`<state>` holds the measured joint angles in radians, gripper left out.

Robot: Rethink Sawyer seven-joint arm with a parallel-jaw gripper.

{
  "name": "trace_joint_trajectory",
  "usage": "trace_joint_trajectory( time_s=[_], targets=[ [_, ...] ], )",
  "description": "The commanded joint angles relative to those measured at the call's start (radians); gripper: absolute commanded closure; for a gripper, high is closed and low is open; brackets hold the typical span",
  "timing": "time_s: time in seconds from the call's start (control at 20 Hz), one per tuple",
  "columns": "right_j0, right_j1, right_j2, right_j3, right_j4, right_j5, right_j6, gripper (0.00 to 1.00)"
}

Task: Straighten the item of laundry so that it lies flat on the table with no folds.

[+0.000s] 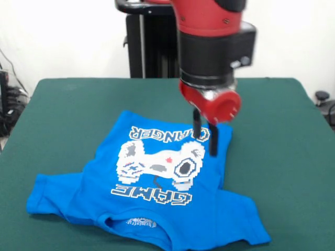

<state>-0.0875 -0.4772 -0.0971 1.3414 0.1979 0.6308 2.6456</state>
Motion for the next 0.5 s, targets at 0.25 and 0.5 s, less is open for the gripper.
trace_joint_trajectory(
  time_s=[0.25, 0.5],
  targets=[
    [0.064, 0.247, -0.19, -0.324, 0.017, 0.26, 0.293, 0.0],
    [-0.003, 0.244, -0.134, -0.315, 0.009, 0.217, 0.126, 0.0]
  ],
)
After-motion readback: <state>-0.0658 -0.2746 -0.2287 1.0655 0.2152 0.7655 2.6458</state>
